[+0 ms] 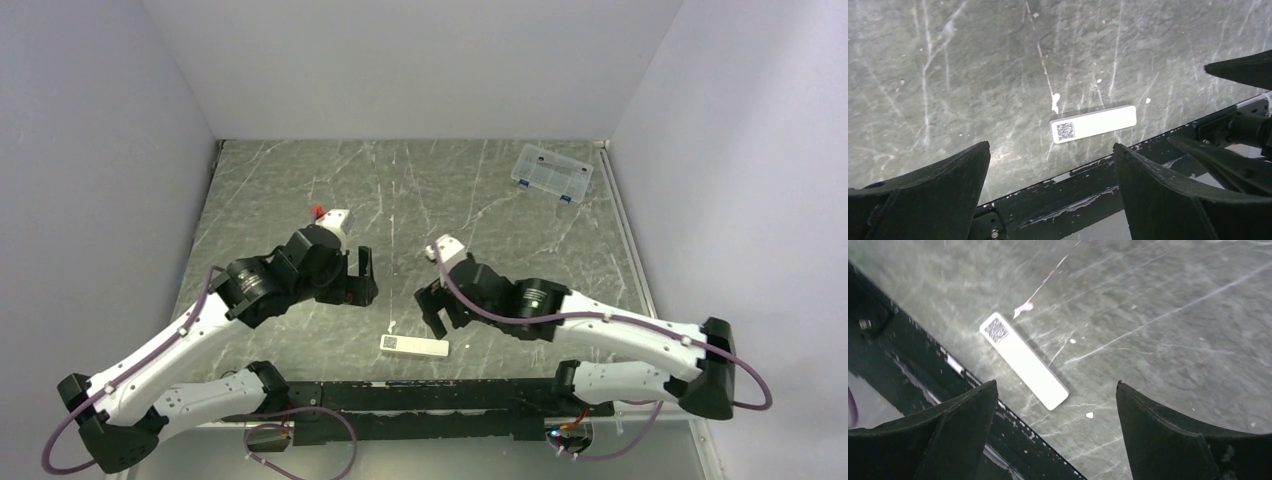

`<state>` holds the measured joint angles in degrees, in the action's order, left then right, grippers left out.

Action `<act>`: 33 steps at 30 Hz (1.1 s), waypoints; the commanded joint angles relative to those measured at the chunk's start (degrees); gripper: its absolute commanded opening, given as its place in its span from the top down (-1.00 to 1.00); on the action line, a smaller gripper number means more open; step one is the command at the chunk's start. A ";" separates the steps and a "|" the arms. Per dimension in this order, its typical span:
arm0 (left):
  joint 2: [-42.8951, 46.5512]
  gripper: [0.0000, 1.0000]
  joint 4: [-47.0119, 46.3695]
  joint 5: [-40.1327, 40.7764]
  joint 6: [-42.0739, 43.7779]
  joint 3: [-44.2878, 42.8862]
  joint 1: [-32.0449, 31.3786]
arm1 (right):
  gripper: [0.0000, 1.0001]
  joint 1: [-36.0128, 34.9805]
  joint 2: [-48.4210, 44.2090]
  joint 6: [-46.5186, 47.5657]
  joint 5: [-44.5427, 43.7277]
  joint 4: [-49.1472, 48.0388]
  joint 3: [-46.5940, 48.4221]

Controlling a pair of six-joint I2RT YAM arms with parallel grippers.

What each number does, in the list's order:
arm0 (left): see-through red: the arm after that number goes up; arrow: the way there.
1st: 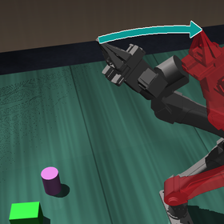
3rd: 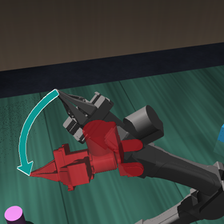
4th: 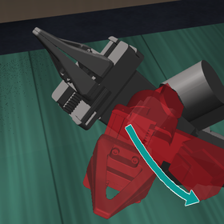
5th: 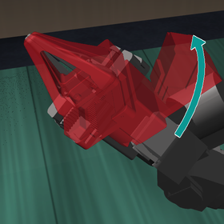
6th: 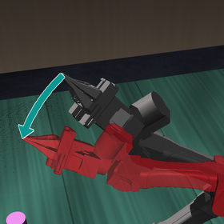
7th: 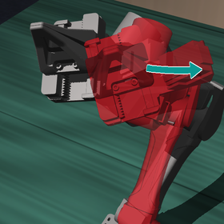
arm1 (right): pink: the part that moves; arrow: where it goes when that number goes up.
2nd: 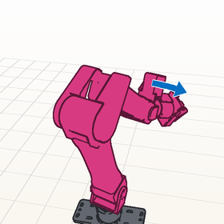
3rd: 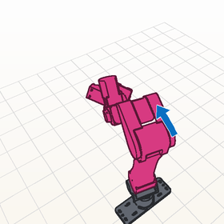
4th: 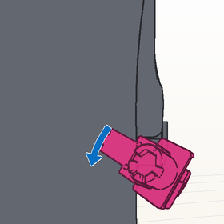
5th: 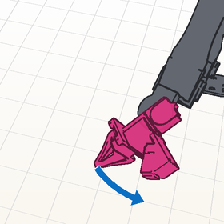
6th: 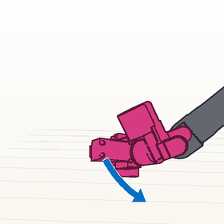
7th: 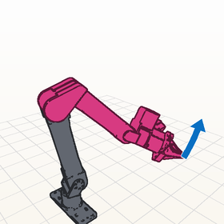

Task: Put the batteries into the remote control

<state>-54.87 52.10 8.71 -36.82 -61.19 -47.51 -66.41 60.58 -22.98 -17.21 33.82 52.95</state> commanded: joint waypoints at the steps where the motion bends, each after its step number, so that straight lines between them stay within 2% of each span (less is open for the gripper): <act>1: 3.35 -0.99 4.98 4.34 1.08 -2.76 -0.18 | -0.80 0.14 6.25 10.73 12.45 -2.42 2.85; 5: 6.19 -0.99 7.22 5.57 0.57 -3.08 -0.21 | -0.78 0.07 11.71 16.47 19.81 -4.30 2.69; 8: 8.30 -0.99 8.88 6.13 -0.13 -3.28 -0.19 | -0.74 0.06 16.58 18.55 22.21 -5.35 2.89; 15: 12.60 -0.99 12.18 7.19 -1.62 -3.48 -0.22 | -0.64 0.08 26.74 20.58 21.77 -5.92 4.33; 23: 15.80 -0.99 14.66 8.26 -2.22 -4.53 -0.21 | -0.59 0.06 31.56 20.51 21.55 -5.94 5.47; 33: 17.60 -0.99 15.91 8.36 -2.89 -4.66 -0.21 | -0.32 0.06 35.83 18.98 20.34 -4.78 5.82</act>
<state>-38.00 67.05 15.40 -38.63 -63.99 -47.51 -66.41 96.36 -3.29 3.62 29.52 57.28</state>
